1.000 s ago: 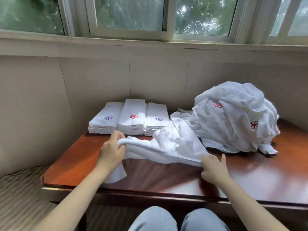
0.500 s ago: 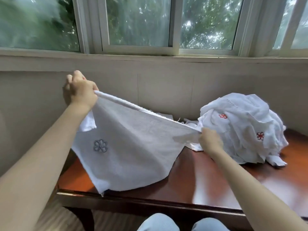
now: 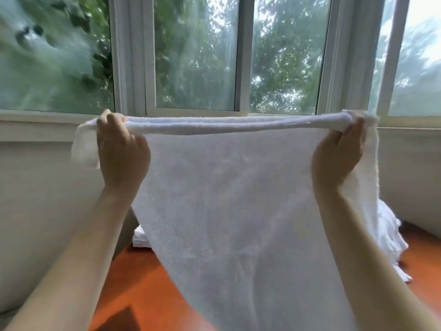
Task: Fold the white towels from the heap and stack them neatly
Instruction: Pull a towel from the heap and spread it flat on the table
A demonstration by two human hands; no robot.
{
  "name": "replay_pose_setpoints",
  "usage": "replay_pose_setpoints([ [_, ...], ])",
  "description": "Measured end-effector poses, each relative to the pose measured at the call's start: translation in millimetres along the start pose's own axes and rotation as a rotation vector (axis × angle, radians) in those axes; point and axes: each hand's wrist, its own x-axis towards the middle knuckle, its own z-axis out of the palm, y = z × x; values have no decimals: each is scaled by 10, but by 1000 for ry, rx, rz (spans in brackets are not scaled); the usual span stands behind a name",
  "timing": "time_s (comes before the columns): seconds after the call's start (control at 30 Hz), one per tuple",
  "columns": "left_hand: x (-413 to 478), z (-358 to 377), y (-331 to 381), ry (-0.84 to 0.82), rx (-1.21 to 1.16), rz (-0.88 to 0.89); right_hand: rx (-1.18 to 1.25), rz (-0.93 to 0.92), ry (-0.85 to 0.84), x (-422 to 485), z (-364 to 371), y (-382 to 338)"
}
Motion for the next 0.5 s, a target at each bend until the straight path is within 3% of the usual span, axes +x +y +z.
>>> replay_pose_setpoints([
  [0.07,-84,273,-138,-80,40,-8,-57,-20,-91,-121,99,218],
  [0.13,-250,595,-293,-255,96,-78,-248,-41,-338,-347,198,599],
  [0.27,-986,1121,-619,-910,277,-152,-560,141,-1096,-1171,114,1497],
  [0.37,-1855,1267,-891,-1319,319,-192,-821,180,-1527,-1989,-220,2076],
  [0.43,-2451,1257,-1076,-1528,352,-231,-906,223,-1671,-2425,-441,2310],
  [0.5,-2881,1205,-1218,-1573,442,-200,-972,223,-1644,-2657,-555,2443],
])
